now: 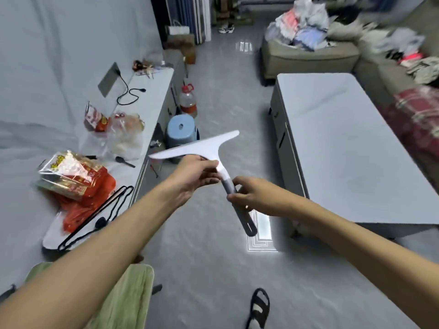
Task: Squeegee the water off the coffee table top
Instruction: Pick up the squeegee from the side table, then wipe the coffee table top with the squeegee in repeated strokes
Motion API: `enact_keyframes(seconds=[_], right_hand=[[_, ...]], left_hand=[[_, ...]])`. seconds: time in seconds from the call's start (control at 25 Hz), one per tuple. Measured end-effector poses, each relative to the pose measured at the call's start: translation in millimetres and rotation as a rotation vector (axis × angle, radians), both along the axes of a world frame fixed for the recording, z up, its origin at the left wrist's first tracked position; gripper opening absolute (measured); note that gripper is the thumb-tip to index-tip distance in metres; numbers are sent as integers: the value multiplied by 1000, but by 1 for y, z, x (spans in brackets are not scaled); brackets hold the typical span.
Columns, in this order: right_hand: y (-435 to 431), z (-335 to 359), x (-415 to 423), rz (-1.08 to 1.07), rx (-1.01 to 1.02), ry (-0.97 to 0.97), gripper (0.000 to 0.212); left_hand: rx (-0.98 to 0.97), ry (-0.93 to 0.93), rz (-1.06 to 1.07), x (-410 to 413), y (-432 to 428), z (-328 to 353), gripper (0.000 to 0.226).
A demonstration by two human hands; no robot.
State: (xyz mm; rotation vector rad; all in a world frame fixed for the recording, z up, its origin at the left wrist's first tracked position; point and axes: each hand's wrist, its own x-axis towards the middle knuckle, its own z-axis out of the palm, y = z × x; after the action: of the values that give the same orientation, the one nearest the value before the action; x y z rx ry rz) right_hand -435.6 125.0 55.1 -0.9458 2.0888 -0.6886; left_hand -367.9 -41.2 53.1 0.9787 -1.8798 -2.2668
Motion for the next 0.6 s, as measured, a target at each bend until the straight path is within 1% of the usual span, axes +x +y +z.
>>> enact_keyframes(seconds=[0.08, 0.16, 0.24, 0.36, 0.48, 0.52, 0.6], right_hand=[[20, 15, -53, -88, -71, 11, 23], [35, 30, -96, -169, -108, 36, 14], [52, 44, -147, -249, -102, 86, 11], [70, 49, -221, -316, -11, 181, 14], [75, 35, -293, -362, 110, 255, 17], [72, 32, -315, -384, 136, 250, 19], [57, 29, -367, -440, 171, 221, 22]], left_hand=[[-3, 37, 6, -65, 21, 17, 19], [11, 44, -13, -114, 36, 32, 18], [-66, 5, -145, -163, 48, 46, 14], [-288, -64, -356, -231, 45, 55, 9], [-517, -64, -484, -299, 29, 43, 11], [-624, -67, -553, -320, 22, 38, 9], [-939, -80, -766, -374, -2, 28, 5]])
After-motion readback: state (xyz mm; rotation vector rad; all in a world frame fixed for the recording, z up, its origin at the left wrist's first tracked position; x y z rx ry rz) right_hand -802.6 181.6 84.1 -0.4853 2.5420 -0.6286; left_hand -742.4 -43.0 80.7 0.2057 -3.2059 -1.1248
